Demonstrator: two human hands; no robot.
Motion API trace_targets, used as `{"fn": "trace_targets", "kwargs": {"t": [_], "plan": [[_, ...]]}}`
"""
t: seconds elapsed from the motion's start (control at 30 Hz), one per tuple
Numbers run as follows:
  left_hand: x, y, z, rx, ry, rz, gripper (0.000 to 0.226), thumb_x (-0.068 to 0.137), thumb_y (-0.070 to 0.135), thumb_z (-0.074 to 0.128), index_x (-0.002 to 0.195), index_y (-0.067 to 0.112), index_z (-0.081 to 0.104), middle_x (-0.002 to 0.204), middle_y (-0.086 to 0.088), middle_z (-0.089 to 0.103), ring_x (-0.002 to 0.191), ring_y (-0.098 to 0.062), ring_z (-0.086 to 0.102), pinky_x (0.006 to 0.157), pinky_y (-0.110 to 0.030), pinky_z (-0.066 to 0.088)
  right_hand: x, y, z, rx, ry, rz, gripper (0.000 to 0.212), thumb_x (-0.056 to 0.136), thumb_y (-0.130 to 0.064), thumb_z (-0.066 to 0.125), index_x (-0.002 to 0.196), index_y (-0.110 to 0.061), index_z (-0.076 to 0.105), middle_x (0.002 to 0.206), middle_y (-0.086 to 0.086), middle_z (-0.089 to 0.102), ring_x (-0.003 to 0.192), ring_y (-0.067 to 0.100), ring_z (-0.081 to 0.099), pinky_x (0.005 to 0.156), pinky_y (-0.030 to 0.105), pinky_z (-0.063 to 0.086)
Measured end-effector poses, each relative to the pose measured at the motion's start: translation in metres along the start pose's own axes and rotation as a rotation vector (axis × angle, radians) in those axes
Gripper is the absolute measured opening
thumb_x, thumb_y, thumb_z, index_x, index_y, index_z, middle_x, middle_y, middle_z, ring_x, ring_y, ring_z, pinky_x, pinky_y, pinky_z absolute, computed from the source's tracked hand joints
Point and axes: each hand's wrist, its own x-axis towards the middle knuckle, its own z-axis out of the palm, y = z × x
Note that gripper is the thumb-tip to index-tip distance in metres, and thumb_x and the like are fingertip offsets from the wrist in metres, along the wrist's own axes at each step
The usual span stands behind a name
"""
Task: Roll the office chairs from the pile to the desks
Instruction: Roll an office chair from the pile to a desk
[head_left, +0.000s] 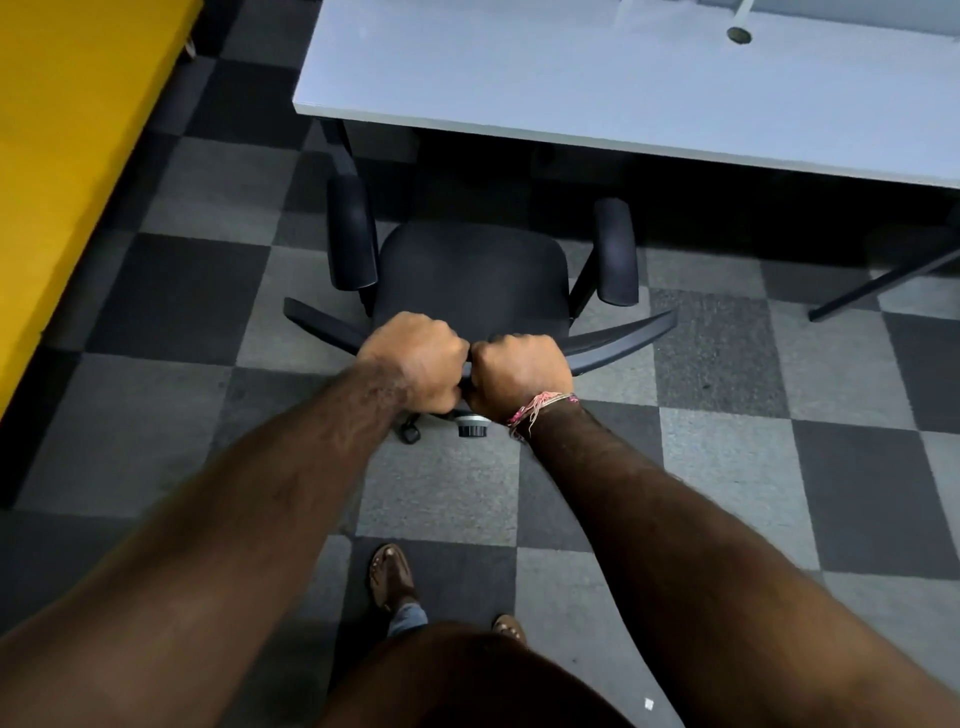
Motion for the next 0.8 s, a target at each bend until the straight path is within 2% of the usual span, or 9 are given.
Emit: {"fn": "trace_targets", "kwargs": {"t": [0.1, 0.17, 0.2, 0.23, 0.33, 0.47, 0.6, 0.8], "plan": [[0.004, -0.024, -0.001, -0.009, -0.046, 0.011, 0.025, 0.086, 0.05, 0.057, 0.085, 0.026, 0.065, 0.084, 0.004, 0.069, 0.075, -0.021, 0.065, 0.065, -0.036, 0.05, 0.021, -0.013, -0.002, -0.009, -0.046, 0.054, 0.024, 0.075, -0.046, 0.064, 0.07, -0.023, 0.06, 0.067, -0.001, 0.066, 0.061, 0.026, 0.066, 0.053, 0.028, 0.041], [0.011, -0.029, -0.005, -0.026, 0.025, 0.056, 0.025, 0.085, 0.049, 0.057, 0.084, 0.025, 0.067, 0.083, 0.003, 0.069, 0.074, -0.022, 0.065, 0.064, -0.036, 0.051, 0.027, -0.01, -0.007, 0.038, -0.019, 0.069, 0.021, 0.076, -0.043, 0.062, 0.07, -0.023, 0.059, 0.069, -0.001, 0.066, 0.062, 0.026, 0.066, 0.054, 0.028, 0.041], [0.012, -0.027, 0.0, -0.014, 0.002, 0.07, 0.025, 0.085, 0.048, 0.057, 0.083, 0.025, 0.066, 0.083, 0.003, 0.069, 0.074, -0.022, 0.066, 0.064, -0.036, 0.051, 0.023, -0.009, -0.002, 0.052, -0.009, 0.088, 0.02, 0.076, -0.042, 0.062, 0.068, -0.024, 0.058, 0.068, -0.001, 0.066, 0.061, 0.026, 0.066, 0.053, 0.027, 0.039], [0.036, -0.103, 0.003, 0.007, 0.001, 0.082, 0.025, 0.085, 0.048, 0.056, 0.081, 0.025, 0.065, 0.082, 0.003, 0.069, 0.073, -0.022, 0.066, 0.063, -0.035, 0.051, 0.098, -0.035, 0.0, 0.027, 0.016, 0.109, 0.02, 0.075, -0.041, 0.063, 0.066, -0.024, 0.056, 0.066, -0.002, 0.065, 0.06, 0.025, 0.065, 0.053, 0.027, 0.037], [0.038, -0.119, -0.001, 0.02, -0.033, 0.132, 0.025, 0.086, 0.049, 0.056, 0.079, 0.025, 0.062, 0.082, 0.004, 0.069, 0.073, -0.022, 0.066, 0.065, -0.036, 0.053, 0.105, -0.042, -0.011, 0.035, -0.04, 0.171, 0.023, 0.071, -0.04, 0.067, 0.062, -0.025, 0.053, 0.06, -0.003, 0.063, 0.055, 0.023, 0.063, 0.051, 0.026, 0.035], [0.043, -0.142, 0.002, 0.01, -0.043, 0.173, 0.025, 0.085, 0.048, 0.058, 0.084, 0.025, 0.067, 0.083, 0.004, 0.069, 0.075, -0.022, 0.066, 0.071, -0.039, 0.058, 0.119, -0.054, -0.004, 0.059, 0.036, 0.193, 0.023, 0.068, -0.038, 0.069, 0.059, -0.023, 0.056, 0.054, -0.004, 0.06, 0.048, 0.022, 0.06, 0.048, 0.024, 0.032], [0.06, -0.183, -0.001, 0.039, -0.053, 0.162, 0.027, 0.087, 0.05, 0.057, 0.09, 0.025, 0.067, 0.088, 0.004, 0.069, 0.078, -0.021, 0.066, 0.07, -0.037, 0.055, 0.164, -0.06, -0.004, 0.074, 0.04, 0.179, 0.029, 0.072, -0.04, 0.068, 0.058, -0.024, 0.048, 0.055, -0.004, 0.06, 0.048, 0.021, 0.059, 0.047, 0.024, 0.033], [0.103, -0.189, -0.008, -0.012, -0.02, 0.134, 0.025, 0.086, 0.047, 0.057, 0.084, 0.024, 0.066, 0.081, 0.003, 0.068, 0.072, -0.02, 0.064, 0.066, -0.036, 0.052, 0.199, -0.016, -0.004, 0.017, 0.018, 0.079, 0.025, 0.076, -0.047, 0.062, 0.069, -0.024, 0.061, 0.066, -0.004, 0.065, 0.059, 0.022, 0.064, 0.052, 0.027, 0.034]]}}
